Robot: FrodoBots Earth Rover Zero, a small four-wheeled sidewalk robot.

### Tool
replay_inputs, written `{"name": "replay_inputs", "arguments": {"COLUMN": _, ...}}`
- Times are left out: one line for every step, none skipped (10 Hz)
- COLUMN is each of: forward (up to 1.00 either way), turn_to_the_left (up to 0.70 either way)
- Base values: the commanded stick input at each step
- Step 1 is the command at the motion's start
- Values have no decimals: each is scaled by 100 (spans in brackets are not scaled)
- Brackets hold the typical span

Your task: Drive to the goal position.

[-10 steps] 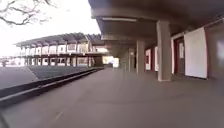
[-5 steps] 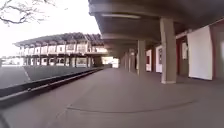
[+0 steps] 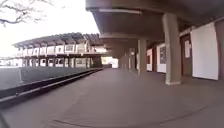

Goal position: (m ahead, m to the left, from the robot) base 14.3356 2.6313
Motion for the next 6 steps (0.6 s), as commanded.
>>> {"name": "replay_inputs", "arguments": {"forward": 70, "turn_to_the_left": 0}}
{"name": "replay_inputs", "arguments": {"forward": 70, "turn_to_the_left": 0}}
{"name": "replay_inputs", "arguments": {"forward": 70, "turn_to_the_left": 0}}
{"name": "replay_inputs", "arguments": {"forward": 70, "turn_to_the_left": 0}}
{"name": "replay_inputs", "arguments": {"forward": 70, "turn_to_the_left": 0}}
{"name": "replay_inputs", "arguments": {"forward": 70, "turn_to_the_left": 0}}
